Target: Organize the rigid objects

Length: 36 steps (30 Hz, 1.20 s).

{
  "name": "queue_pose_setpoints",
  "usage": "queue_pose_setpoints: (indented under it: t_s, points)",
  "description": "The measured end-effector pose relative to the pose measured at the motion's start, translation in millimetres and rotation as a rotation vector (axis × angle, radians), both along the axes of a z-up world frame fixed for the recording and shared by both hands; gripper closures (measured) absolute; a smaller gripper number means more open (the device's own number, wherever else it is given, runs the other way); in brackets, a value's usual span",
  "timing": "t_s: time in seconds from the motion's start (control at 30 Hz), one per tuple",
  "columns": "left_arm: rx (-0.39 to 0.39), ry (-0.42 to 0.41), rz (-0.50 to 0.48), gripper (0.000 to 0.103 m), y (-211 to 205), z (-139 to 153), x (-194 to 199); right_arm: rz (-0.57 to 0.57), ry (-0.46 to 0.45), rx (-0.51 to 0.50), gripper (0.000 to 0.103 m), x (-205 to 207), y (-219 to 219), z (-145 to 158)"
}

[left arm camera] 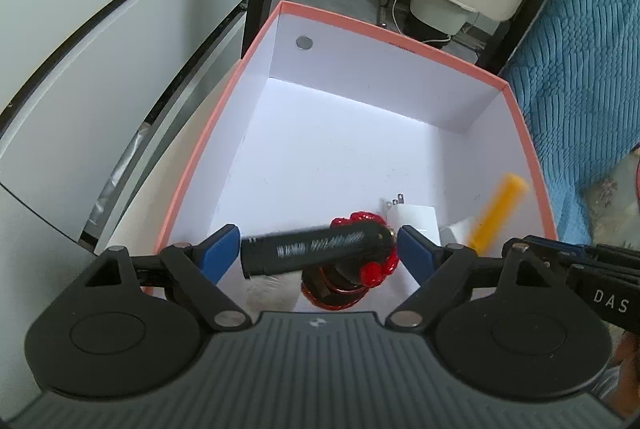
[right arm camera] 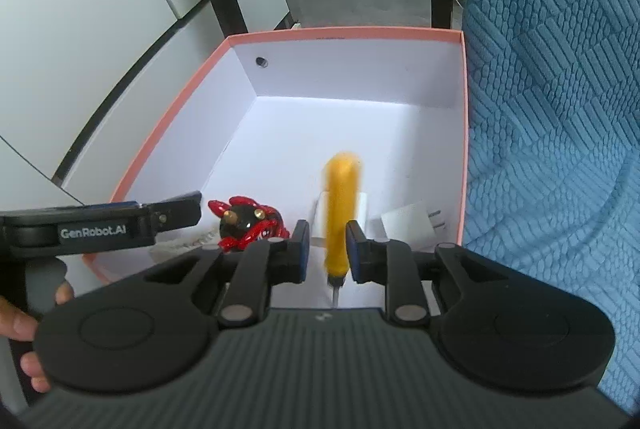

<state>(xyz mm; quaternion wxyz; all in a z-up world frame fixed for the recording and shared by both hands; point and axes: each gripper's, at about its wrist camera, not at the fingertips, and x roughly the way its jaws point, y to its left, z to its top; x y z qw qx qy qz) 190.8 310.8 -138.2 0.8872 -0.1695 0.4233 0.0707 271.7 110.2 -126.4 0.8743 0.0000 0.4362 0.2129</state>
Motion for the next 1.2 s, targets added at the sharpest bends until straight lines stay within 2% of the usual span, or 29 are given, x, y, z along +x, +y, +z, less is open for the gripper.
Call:
queue_pose_setpoints:
  t_s: [0.3, 0.67, 0.9, 1.2]
  points:
    - [0.013, -0.080, 0.005, 0.010, -12.4, 41.6, -25.2, 0.024, -0.100, 0.031, 0.076, -29.7, -7.5, 35.9]
    - [0.032, -0.186, 0.032, 0.009, -36.1, 102.3, -91.8, 0.044, -0.246, 0.065, 0.076, -84.7, -36.2, 90.3]
    - [0.058, -0.228, 0.036, 0.006, -57.7, 125.0, -130.3, 0.054, -0.295, 0.080, 0.076, -122.4, -58.2, 109.6]
    - [0.062, -0.250, 0.032, 0.006, -80.3, 136.7, -168.1, 0.043, -0.335, 0.084, 0.076, -161.0, -88.0, 120.9]
